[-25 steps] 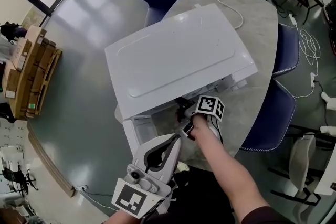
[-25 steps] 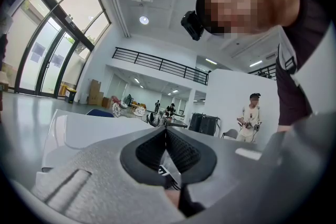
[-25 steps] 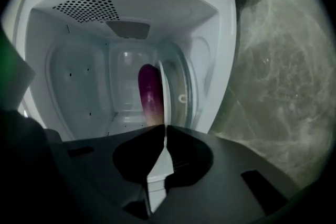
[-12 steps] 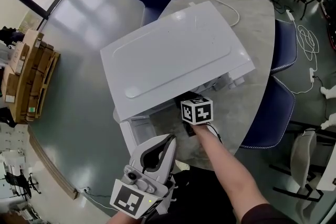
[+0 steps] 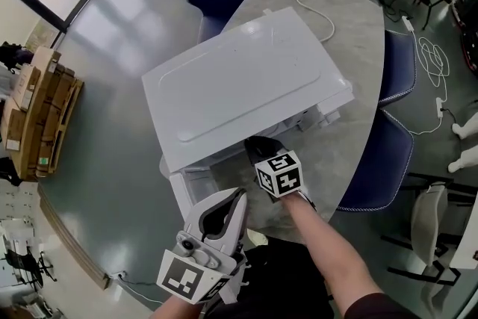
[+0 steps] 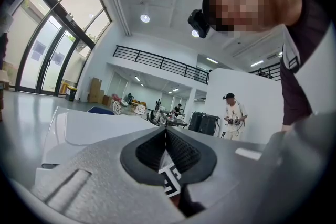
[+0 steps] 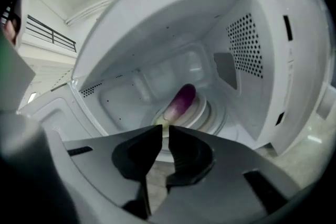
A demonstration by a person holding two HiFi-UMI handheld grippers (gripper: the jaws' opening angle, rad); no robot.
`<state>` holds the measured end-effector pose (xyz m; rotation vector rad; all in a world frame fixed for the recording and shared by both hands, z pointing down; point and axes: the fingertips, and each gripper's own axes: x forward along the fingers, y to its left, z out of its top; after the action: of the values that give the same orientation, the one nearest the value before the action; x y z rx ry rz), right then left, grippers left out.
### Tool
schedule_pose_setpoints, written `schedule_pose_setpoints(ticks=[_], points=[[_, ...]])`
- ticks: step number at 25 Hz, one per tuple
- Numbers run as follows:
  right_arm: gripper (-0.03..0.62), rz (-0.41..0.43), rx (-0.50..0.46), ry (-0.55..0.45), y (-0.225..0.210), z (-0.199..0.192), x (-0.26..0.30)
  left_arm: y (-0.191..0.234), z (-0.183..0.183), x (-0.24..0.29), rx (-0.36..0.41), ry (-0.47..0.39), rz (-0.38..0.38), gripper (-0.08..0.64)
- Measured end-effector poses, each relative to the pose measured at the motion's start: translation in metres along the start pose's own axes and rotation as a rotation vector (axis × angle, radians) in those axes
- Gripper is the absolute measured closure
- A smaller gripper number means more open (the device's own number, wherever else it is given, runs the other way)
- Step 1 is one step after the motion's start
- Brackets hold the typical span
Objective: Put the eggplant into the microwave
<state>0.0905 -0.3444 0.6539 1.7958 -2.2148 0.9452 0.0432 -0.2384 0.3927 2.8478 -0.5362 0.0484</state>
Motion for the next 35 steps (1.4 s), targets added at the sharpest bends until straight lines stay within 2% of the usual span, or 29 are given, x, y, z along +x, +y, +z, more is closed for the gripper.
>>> schedule_pose_setpoints(ticks=[3, 7, 11, 20, 25, 35], points=[[0.585, 0.012, 0.003, -0.007, 0.013, 0.002, -0.03, -0.002, -0.005, -0.002, -0.008, 0.008, 0.006, 0.552], [0.589, 0.024, 0.003, -0.046, 0.033, 0.02, -0.076, -0.009, -0.007, -0.006, -0.017, 0.019, 0.004, 0.552], [0.589, 0.038, -0.004, -0.127, 0.058, 0.056, -0.124, -0.019, -0.002, -0.012, -0.033, 0.024, -0.004, 0.552], [0.591, 0.063, -0.05, -0.296, 0.105, 0.135, -0.22, -0.048, 0.028, -0.028, -0.029, -0.03, -0.036, 0.552], [0.591, 0.084, -0.084, -0.327, 0.134, 0.157, -0.244, -0.056, 0.049, -0.041, -0.016, -0.069, -0.034, 0.552], [0.592, 0.157, -0.139, -0.36, 0.181, 0.186, -0.258, -0.052, 0.08, -0.064, 0.009, -0.138, 0.025, 0.552]])
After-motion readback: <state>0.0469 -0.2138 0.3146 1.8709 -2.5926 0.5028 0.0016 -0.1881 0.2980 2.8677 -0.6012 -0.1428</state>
